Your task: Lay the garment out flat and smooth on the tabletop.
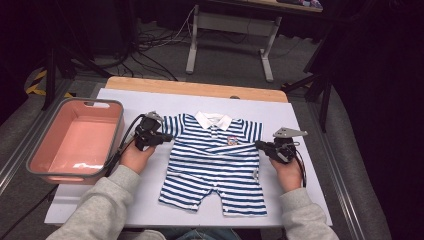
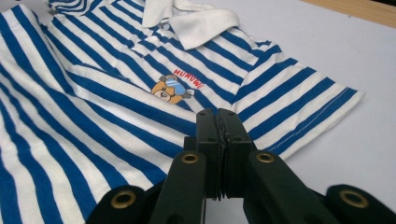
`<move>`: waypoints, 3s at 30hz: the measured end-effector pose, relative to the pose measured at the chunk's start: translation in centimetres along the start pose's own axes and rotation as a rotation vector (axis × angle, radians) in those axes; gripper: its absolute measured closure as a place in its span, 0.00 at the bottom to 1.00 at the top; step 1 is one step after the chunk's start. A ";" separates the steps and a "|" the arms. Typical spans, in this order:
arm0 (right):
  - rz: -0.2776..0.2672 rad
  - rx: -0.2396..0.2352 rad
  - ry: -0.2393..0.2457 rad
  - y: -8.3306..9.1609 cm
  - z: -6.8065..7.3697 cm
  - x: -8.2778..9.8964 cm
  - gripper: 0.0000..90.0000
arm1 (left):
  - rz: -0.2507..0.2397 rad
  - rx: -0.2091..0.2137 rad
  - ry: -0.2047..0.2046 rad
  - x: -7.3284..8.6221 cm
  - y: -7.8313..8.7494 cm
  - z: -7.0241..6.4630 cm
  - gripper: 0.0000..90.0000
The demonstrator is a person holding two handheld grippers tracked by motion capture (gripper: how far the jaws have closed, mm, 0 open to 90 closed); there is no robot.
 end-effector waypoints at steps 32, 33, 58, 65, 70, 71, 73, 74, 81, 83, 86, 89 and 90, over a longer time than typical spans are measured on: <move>0.073 -0.329 0.184 5.3 7.7 1.1 0.63 | 0.108 0.300 -0.292 3.1 2.8 -9.3 0.49; 0.081 -0.342 0.197 5.4 8.1 1.3 0.63 | 0.113 0.315 -0.304 3.3 2.8 -9.7 0.49; 0.217 -0.580 0.291 6.3 13.6 5.0 0.65 | 0.251 0.515 -0.381 7.6 3.7 -13.4 0.58; 0.228 -0.602 0.320 6.6 14.6 5.8 0.66 | 0.274 0.514 -0.392 8.4 3.3 -13.7 0.60; 0.236 -0.615 0.323 6.4 14.8 6.3 0.66 | 0.296 0.537 -0.396 8.8 3.0 -13.9 0.61; 0.240 -0.621 0.323 6.4 14.8 6.4 0.66 | 0.295 0.532 -0.391 8.8 3.0 -13.9 0.61; 0.249 -0.631 0.332 6.5 15.0 6.6 0.66 | 0.296 0.531 -0.394 8.8 3.0 -13.9 0.62; 0.251 -0.646 0.340 6.6 15.3 6.7 0.66 | 0.294 0.528 -0.398 8.9 3.0 -14.0 0.63; 0.261 -0.656 0.371 6.8 15.6 7.0 0.70 | 0.309 0.551 -0.416 9.2 3.2 -14.6 0.63; 0.261 -0.646 0.377 6.8 15.7 7.0 0.76 | 0.306 0.546 -0.416 9.2 3.2 -14.6 0.69; 0.254 -0.628 0.385 6.6 15.5 7.0 0.86 | 0.282 0.505 -0.454 9.3 3.0 -14.7 0.80; 0.254 -0.630 0.376 6.6 15.5 7.0 0.95 | 0.298 0.509 -0.448 9.3 3.0 -14.6 0.97; 0.254 -0.627 0.373 6.6 15.5 7.0 0.96 | 0.309 0.512 -0.414 9.2 2.9 -14.5 0.98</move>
Point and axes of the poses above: each handheld gripper's, and its own axes: y roughly backward along the jaws, x roughly out of its underside, z roughly to its left, the point moved 8 cm from there along -y, roughly forward along the jaws, and after that the axes turned 13 degrees about -z, right-handed, at the moved point
